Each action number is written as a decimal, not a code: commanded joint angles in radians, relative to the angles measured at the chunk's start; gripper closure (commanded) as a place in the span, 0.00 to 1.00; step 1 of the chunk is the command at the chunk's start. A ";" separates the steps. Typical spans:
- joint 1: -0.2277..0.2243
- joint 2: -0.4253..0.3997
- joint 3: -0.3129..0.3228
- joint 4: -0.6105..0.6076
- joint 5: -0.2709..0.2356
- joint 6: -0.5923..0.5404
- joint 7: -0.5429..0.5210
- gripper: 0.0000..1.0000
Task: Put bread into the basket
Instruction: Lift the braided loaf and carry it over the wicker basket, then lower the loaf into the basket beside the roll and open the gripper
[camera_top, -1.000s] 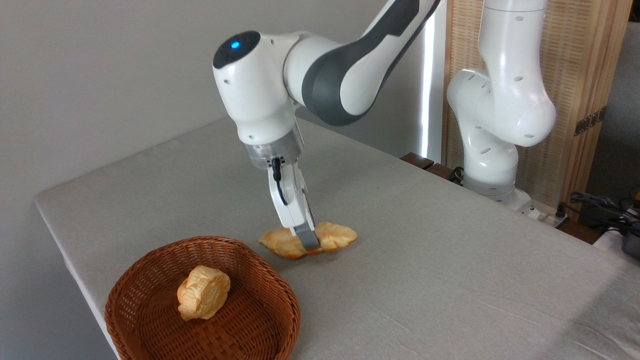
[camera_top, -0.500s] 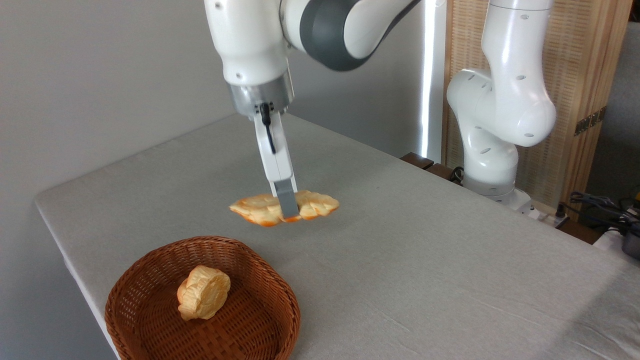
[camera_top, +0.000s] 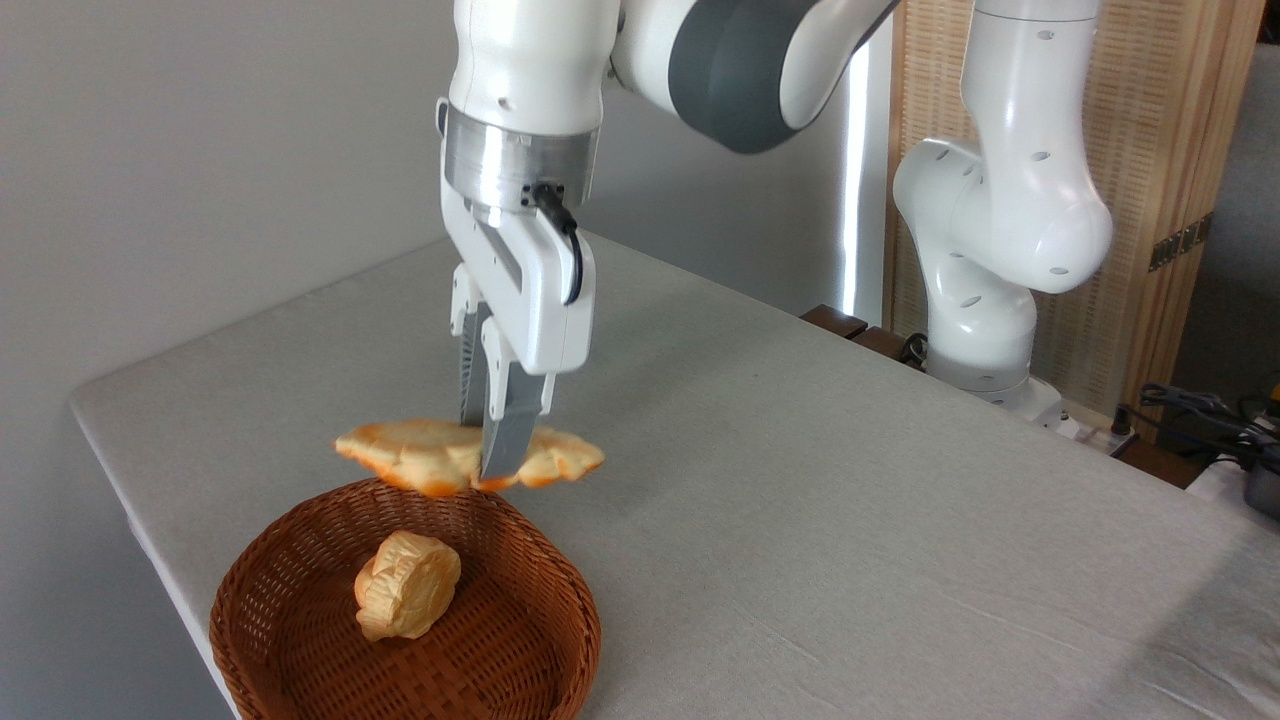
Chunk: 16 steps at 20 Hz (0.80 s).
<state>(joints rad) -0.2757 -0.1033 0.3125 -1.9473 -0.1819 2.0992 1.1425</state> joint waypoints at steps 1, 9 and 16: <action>-0.005 0.057 0.003 0.014 -0.022 0.090 -0.123 0.65; -0.006 0.123 0.000 0.013 -0.085 0.249 -0.259 0.13; -0.007 0.128 0.000 0.013 -0.083 0.248 -0.257 0.00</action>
<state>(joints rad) -0.2775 0.0202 0.3099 -1.9469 -0.2479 2.3392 0.8979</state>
